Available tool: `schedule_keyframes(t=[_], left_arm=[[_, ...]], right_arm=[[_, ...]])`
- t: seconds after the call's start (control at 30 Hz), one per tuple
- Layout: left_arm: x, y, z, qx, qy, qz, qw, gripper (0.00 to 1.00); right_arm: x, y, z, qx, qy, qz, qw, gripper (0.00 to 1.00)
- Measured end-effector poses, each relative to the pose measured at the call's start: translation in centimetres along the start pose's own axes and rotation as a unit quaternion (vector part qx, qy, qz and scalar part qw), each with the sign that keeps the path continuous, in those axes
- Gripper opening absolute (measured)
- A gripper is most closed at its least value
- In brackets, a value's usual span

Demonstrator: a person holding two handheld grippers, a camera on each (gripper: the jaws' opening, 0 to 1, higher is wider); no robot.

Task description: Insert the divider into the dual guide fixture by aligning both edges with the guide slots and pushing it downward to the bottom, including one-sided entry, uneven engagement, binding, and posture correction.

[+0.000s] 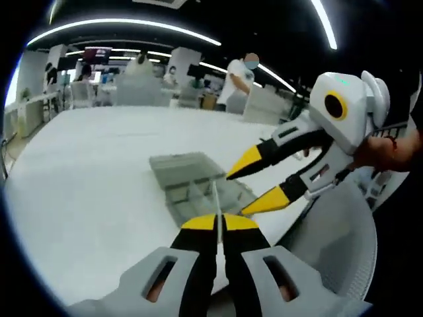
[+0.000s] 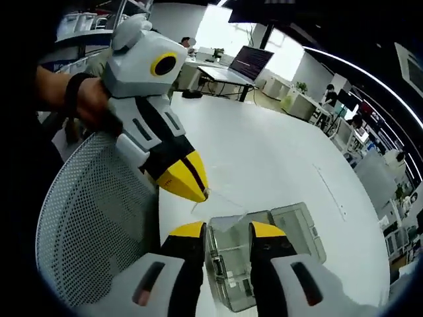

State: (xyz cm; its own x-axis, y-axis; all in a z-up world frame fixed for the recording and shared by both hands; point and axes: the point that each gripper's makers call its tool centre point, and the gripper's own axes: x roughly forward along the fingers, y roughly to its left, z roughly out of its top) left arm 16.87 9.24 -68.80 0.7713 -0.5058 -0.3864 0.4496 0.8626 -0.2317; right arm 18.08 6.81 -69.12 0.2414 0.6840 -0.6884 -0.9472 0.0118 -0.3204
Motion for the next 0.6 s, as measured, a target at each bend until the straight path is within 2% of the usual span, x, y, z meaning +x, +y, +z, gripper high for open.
schedule_keyframes(t=[0.07,0.1,0.17,0.33,0.6], left_arm=[[0.0,-0.2,-0.1,0.008,0.003,-0.004,1.0000,0.00],[0.0,-0.3,-0.2,0.014,0.006,-0.004,0.9999,0.00],[-0.1,-0.6,-0.4,0.023,0.012,-0.006,0.9996,0.00],[0.0,-1.9,-0.9,0.060,0.028,-0.025,0.9975,0.00],[0.1,-2.7,-0.8,0.090,0.033,-0.047,0.9943,0.00]], right_arm=[[-0.1,0.0,-0.2,-0.012,0.006,0.003,0.9999,0.22],[-0.1,-0.3,-0.2,-0.034,0.009,-0.001,0.9994,0.21],[-0.1,-0.3,0.0,-0.038,0.005,0.002,0.9993,0.19],[0.2,0.1,-0.3,-0.068,0.015,0.022,0.9973,0.19],[0.3,1.3,-0.7,-0.106,0.019,0.063,0.9922,0.12]])
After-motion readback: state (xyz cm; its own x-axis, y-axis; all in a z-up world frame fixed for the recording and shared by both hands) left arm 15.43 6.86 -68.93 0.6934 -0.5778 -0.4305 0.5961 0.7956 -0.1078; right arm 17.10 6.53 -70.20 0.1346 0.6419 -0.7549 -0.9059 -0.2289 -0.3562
